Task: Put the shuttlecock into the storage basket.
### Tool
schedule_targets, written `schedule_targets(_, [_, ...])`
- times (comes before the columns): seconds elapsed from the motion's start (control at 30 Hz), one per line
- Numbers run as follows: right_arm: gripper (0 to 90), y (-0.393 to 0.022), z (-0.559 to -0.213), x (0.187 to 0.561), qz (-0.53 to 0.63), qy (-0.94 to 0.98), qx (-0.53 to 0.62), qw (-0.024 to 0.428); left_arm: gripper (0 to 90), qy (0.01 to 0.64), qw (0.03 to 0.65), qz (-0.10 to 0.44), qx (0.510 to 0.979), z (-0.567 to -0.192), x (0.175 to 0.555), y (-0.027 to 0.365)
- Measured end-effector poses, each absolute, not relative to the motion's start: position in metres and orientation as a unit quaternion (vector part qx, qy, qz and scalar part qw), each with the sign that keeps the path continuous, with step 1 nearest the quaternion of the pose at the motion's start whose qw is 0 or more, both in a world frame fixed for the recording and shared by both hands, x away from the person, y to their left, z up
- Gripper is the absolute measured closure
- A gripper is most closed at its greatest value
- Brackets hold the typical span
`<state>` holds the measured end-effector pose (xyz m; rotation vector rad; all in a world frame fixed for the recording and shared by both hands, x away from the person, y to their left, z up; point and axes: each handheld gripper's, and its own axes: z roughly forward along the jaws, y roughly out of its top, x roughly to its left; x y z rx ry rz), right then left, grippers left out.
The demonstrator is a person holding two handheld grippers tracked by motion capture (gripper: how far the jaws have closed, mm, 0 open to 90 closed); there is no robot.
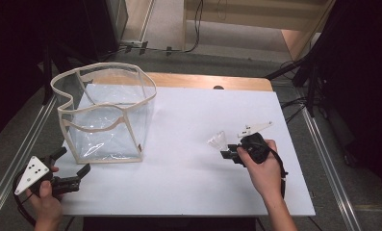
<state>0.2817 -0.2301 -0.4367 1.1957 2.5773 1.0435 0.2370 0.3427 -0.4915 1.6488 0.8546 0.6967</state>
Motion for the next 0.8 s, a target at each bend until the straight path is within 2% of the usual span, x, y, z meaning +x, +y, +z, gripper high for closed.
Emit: schedule_targets(0.8, [62.4,-0.206,-0.423,0.298,0.367,0.853,0.366,0.054,0.0,0.355,0.544,0.292,0.702,-0.492,0.237,0.342])
